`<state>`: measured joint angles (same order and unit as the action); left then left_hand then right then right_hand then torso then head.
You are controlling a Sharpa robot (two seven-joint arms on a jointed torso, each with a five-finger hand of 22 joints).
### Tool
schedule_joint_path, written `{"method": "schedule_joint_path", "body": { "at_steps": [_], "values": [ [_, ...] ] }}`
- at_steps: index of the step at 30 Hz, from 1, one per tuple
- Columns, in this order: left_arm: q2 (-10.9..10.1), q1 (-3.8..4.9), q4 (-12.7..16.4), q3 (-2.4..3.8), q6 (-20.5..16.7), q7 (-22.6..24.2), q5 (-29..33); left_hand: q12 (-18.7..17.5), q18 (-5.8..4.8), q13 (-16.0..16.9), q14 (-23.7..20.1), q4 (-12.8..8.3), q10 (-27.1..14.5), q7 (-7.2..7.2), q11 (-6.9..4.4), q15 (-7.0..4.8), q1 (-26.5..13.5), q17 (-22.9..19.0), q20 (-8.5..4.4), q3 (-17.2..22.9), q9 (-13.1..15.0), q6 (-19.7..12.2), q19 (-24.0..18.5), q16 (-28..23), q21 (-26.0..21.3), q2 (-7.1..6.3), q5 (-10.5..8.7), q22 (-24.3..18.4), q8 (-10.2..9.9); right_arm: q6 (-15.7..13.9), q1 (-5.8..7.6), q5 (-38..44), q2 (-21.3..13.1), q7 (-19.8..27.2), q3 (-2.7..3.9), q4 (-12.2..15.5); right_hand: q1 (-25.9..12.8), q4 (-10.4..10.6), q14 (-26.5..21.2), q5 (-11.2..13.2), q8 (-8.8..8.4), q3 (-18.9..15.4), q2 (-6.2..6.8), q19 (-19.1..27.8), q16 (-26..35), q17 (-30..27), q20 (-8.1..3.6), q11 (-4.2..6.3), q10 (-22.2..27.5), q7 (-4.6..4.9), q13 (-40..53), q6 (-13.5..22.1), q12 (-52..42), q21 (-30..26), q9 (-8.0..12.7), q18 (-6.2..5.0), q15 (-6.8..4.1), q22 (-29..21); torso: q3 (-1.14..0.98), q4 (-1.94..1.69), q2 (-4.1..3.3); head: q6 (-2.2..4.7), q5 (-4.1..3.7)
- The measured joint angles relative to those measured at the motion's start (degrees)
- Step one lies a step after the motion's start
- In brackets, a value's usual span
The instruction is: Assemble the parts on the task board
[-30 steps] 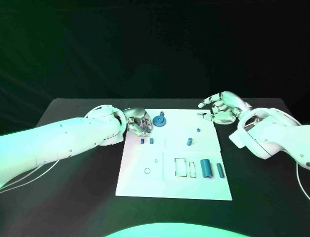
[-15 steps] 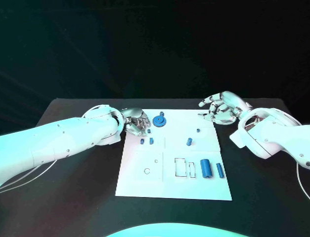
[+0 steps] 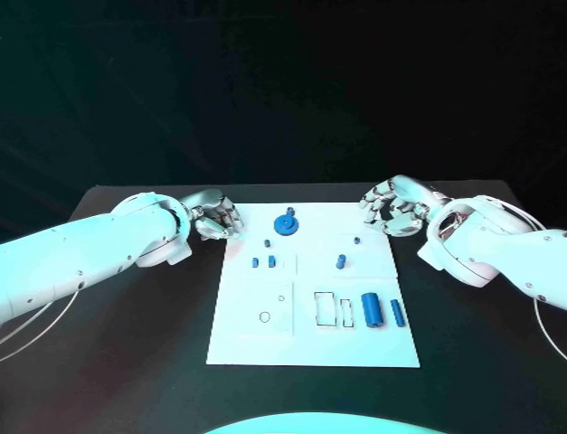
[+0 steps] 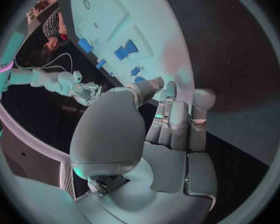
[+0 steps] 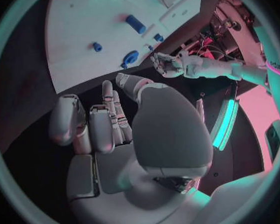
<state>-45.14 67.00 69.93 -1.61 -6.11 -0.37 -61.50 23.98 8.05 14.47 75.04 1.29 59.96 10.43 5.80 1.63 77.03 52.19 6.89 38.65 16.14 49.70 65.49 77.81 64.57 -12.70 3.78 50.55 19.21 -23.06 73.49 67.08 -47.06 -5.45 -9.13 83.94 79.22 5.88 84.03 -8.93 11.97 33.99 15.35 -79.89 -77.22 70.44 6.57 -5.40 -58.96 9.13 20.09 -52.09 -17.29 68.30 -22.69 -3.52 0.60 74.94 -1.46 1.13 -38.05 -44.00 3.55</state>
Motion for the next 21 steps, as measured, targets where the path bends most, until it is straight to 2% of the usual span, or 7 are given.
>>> {"method": "schedule_joint_path", "body": {
  "at_steps": [1,2,4,6,7,13,21],
  "values": [
    [-0.9,0.01,0.6,0.09,-0.1,1.0,3.4,0.3,0.8,0.3,-1.2,0.0,-0.3,0.11,0.26,0.08,0.0,-2.1,0.15,0.0,0.1,0.1,-1.4,-1.0,-1.7,0.03,0.0,-2.2,0.2,0.8,-0.23,2.2,0.4,-0.1,-0.04,-0.7,0.0,-0.4,0.0,0.2,0.0,0.0,0.04,0.1,0.0,0.0,-0.12,0.21,-0.2,-0.16,-0.9,-0.2,0.8,-0.2,0.0,-0.01,0.0,0.0,0.0,0.0,0.0,0.03,-0.17],
    [-1.5,0.01,1.1,0.14,-0.2,1.8,6.0,0.7,0.79,0.5,-2.2,0.0,-0.4,0.11,0.37,0.14,0.0,-4.1,0.27,0.0,0.2,0.1,-2.8,-2.1,-3.4,0.03,0.0,-4.3,0.3,1.3,-0.38,3.7,0.6,-0.2,-0.07,-1.1,0.0,-0.7,0.0,0.2,0.0,0.1,0.04,0.2,0.0,0.1,-0.2,0.33,-0.3,-0.14,-1.8,-0.5,1.5,-0.2,0.1,-0.01,0.0,0.0,0.0,-0.01,0.01,0.07,-0.34],
    [-2.6,0.01,2.2,0.2,-0.2,3.7,12.0,1.4,1.93,1.1,-5.1,0.0,-0.9,0.11,0.45,0.18,0.3,-8.6,0.27,0.0,0.3,0.1,-5.8,-4.6,-6.8,0.39,0.0,-8.5,0.6,2.4,-0.74,7.0,1.0,-0.4,-0.09,-1.8,-0.1,-0.9,0.0,0.2,0.13,0.1,0.14,0.2,0.0,0.4,-0.24,0.62,-0.6,-0.46,-2.9,-0.9,2.3,0.4,0.1,-0.01,0.0,0.0,-0.03,-0.05,0.01,0.2,-0.81],
    [-3.8,0.0,3.9,0.25,-0.2,6.3,19.8,1.6,2.16,1.5,-10.9,-0.2,-2.5,0.11,0.58,0.42,0.7,-17.1,0.49,-0.1,0.3,0.1,-8.0,-9.8,-9.8,0.75,0.0,-11.1,0.9,3.4,-1.22,10.7,1.5,-0.6,-0.11,-2.7,-0.3,-1.1,0.0,0.2,0.44,0.0,0.35,-0.5,-0.3,0.7,-0.65,0.68,-0.7,-0.77,-3.7,-1.2,2.7,1.8,0.1,-0.01,0.0,0.0,-0.04,-0.12,0.01,0.34,-1.15],
    [-4.2,0.0,4.6,0.28,-0.2,7.5,23.0,1.8,2.16,1.5,-12.0,-0.5,-2.7,0.11,0.67,0.49,0.7,-18.6,0.5,-0.2,0.3,0.1,-8.4,-10.9,-10.4,0.75,0.0,-11.5,1.0,3.8,-1.43,12.2,1.8,-0.8,-0.13,-3.1,-0.4,-1.1,0.0,0.2,0.44,0.1,0.36,-0.7,-0.3,0.7,-0.61,0.59,-0.8,-0.8,-3.9,-1.2,2.7,2.1,0.1,0.0,0.0,0.0,-0.03,-0.15,0.01,0.43,-1.33],
    [-6.3,-0.02,8.9,0.34,0.3,14.1,39.8,2.3,2.16,1.7,-13.4,-0.1,-3.2,0.43,0.86,0.7,0.3,-20.3,0.77,-1.5,0.3,-0.2,-8.9,-12.9,-12.5,1.02,0.0,-12.9,1.2,5.7,-2.55,19.3,3.4,-1.5,-0.21,-4.7,-0.9,-1.4,0.0,0.2,0.44,-0.2,0.87,-1.0,-0.6,1.1,-0.72,0.5,-0.9,-0.84,-4.8,-1.3,3.4,2.8,0.1,-0.01,0.0,0.0,0.1,-0.15,-0.06,0.66,-1.82],
    [-8.2,-0.02,12.5,0.36,1.2,18.5,50.2,2.3,2.15,1.6,-13.7,0.1,-3.5,0.44,0.76,0.74,0.0,-20.8,0.98,-2.4,0.4,-0.2,-9.1,-13.7,-13.6,0.8,0.0,-13.7,1.4,6.9,-3.54,23.8,5.1,-2.4,-0.27,-5.4,-0.9,-1.5,0.0,-0.3,0.44,-0.2,0.85,-1.4,-0.9,1.4,-0.72,0.65,-1.1,-0.88,-5.4,-1.3,3.8,3.6,0.1,-0.01,0.0,0.0,0.07,-0.13,-0.07,0.44,-1.93]
  ]
}}
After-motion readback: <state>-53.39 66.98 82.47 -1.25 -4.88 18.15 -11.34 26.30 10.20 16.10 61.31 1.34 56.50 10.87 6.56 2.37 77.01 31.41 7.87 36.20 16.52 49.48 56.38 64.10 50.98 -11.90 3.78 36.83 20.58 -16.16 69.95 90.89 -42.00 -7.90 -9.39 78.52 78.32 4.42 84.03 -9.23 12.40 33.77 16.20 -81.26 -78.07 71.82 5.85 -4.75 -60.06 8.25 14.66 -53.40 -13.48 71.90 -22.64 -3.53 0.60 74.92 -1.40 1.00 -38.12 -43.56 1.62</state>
